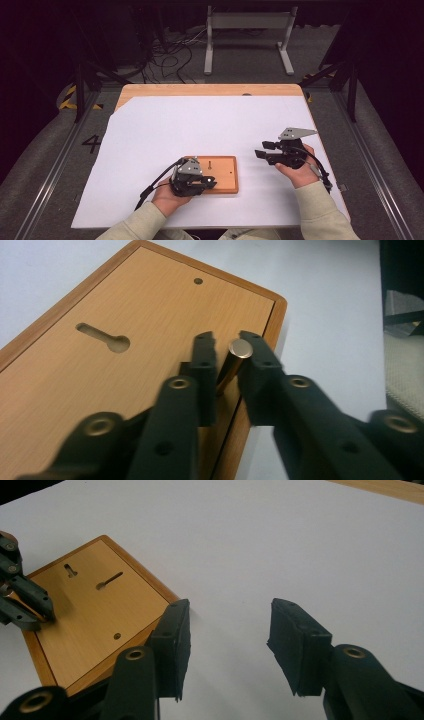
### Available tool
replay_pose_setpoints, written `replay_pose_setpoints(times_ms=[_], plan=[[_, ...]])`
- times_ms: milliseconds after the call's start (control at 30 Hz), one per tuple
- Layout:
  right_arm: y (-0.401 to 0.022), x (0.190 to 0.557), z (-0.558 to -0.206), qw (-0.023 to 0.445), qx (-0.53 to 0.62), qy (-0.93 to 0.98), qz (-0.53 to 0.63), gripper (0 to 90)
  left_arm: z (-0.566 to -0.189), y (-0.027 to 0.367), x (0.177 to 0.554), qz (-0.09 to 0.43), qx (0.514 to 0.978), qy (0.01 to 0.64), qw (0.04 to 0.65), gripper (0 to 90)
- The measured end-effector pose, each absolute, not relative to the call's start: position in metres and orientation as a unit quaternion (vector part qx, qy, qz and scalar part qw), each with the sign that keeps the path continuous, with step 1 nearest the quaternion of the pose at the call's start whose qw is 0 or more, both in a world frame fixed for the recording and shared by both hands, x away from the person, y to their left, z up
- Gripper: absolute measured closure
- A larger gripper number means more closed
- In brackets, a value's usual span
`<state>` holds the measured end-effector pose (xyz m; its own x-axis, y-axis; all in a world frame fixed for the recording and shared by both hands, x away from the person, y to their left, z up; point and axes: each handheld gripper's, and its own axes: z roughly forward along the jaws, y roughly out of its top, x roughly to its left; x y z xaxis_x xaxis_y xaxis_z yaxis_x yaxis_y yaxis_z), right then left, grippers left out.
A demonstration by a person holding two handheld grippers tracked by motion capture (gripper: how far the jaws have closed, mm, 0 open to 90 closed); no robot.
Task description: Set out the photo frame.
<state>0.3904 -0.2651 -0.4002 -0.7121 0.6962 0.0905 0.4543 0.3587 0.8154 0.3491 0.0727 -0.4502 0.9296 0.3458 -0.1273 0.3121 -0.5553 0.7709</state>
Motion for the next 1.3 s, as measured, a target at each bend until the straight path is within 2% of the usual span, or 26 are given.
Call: replay_pose_setpoints(times_ms=[200,333,767,1067,1300], plan=[[-0.265,0.390,-0.400,0.138,0.353,0.812,0.444,50.7,-0.451,0.072,0.346,0.040,0.884,0.176,0.432,82.9],[-0.265,0.390,-0.399,0.140,0.351,0.812,0.444,50.1,-0.451,0.070,0.339,0.084,0.891,0.142,0.423,83.2],[-0.261,0.388,-0.399,0.146,0.341,0.817,0.442,47.8,-0.452,0.068,0.325,0.152,0.897,0.098,0.405,82.4],[-0.255,0.385,-0.399,0.150,0.328,0.826,0.434,46.4,-0.455,0.067,0.308,0.229,0.891,0.026,0.391,82.5],[-0.252,0.382,-0.399,0.140,0.320,0.832,0.432,42.8,-0.457,0.067,0.301,0.254,0.886,0.003,0.387,82.5]])
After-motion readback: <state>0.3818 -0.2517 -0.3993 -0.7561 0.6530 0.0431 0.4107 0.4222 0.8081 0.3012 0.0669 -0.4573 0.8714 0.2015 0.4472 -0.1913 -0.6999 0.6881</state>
